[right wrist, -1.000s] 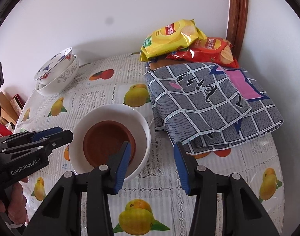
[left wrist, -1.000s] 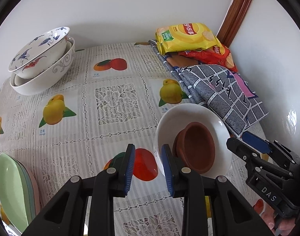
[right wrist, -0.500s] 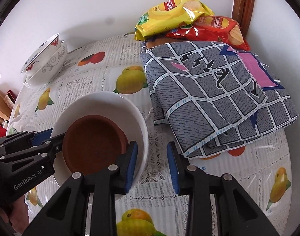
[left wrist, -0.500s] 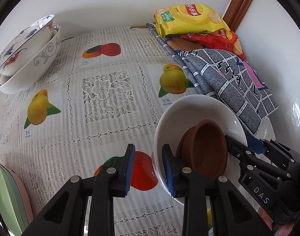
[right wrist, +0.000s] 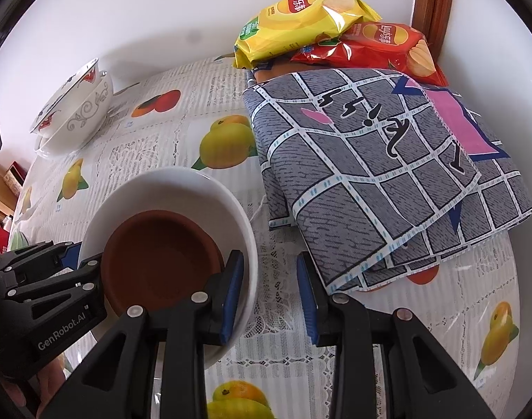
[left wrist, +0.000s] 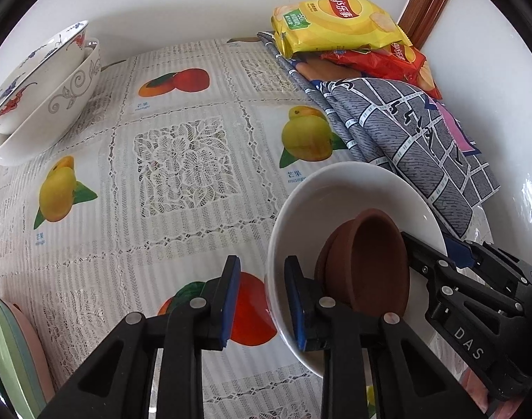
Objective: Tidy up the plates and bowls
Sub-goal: 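Lift the white bowl with both tools and carry it over the green plate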
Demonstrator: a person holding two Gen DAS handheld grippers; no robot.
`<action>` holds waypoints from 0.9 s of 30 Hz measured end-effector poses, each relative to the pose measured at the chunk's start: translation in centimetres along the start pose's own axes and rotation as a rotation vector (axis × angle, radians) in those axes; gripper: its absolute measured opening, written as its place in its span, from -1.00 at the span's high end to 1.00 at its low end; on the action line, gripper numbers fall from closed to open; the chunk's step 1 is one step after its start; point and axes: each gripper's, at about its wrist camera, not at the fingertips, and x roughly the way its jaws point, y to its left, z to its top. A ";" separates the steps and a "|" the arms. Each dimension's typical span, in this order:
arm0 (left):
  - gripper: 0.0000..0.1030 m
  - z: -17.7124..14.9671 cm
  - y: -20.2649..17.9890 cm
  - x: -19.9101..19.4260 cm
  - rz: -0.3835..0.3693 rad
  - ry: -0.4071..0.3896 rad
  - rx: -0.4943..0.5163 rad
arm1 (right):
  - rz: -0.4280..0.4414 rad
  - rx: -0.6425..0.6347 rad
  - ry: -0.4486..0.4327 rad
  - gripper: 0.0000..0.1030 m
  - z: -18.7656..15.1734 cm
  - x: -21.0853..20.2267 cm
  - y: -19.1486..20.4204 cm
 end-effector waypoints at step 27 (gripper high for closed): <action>0.83 -1.2 0.6 -0.7 -0.057 -0.034 -0.053 | 0.043 0.032 -0.053 0.81 -1.7 -1.3 1.0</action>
